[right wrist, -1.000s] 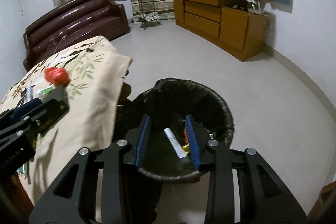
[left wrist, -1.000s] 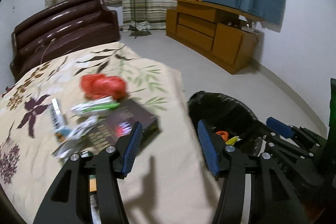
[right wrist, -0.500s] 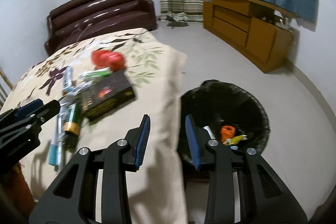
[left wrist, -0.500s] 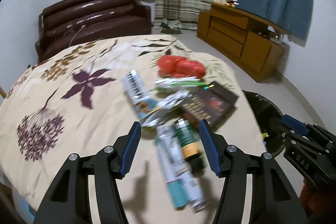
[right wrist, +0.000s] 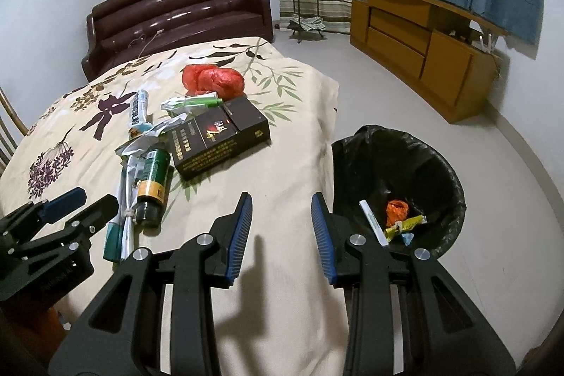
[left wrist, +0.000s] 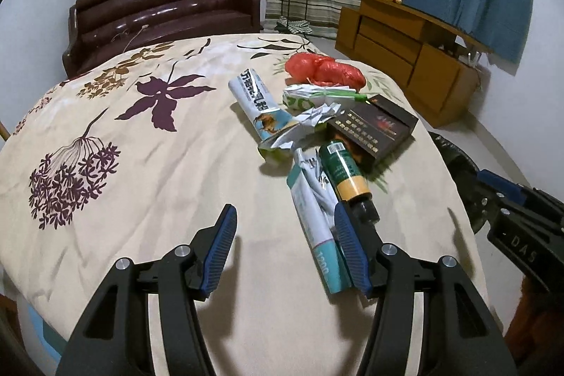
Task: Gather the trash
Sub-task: 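Move both open tools back over the items on the bedspread, then close the left tool on the teal toothpaste tube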
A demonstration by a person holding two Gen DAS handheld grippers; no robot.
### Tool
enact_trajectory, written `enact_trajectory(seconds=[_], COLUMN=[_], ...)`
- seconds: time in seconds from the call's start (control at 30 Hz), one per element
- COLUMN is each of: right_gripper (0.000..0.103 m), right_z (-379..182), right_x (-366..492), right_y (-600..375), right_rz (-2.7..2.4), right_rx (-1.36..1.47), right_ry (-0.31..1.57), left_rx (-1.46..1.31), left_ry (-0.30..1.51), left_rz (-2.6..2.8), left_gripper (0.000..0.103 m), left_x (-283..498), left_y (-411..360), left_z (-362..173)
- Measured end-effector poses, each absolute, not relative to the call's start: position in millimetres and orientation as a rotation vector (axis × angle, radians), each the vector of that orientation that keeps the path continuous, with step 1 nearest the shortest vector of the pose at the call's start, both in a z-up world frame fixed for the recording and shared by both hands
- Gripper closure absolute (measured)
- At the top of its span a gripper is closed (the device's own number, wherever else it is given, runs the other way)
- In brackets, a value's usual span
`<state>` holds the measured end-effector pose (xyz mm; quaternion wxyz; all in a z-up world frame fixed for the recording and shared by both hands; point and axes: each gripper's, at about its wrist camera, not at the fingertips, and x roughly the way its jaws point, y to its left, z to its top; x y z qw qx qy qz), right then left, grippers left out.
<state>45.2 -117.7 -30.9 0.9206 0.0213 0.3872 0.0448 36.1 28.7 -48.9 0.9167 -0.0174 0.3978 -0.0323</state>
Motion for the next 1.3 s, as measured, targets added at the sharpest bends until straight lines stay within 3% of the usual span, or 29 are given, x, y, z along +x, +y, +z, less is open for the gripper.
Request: enact_trajectory(seconds=[0.47,0.63,0.97,1.3], right_gripper=[0.069,0.069,0.069,0.069], right_z=[-32.6,-33.2,-34.0,-35.2], right_x=[38.9,40.5,38.5,37.2], right_y=[-124.2,-126.0,-119.6,-113.6], right_rz=[0.066,0.067,0.096,0.120], right_rx=[0.061,0.075,0.090,0.086], right_ry=[0.775,0.774,0.766,0.764], left_rx=[0.004,0.044,0.123,0.155], left_ry=[0.848,0.845,0.822,0.810], left_rz=[-0.033,-0.025,-0.040,-0.036], left_gripper=[0.047,0.055,0.084,0.087], left_x=[33.1,31.8,28.3,28.1], left_y=[29.8,24.6,7.9,2.0], left_z=[-62.3,-65.1,-65.0,-65.5])
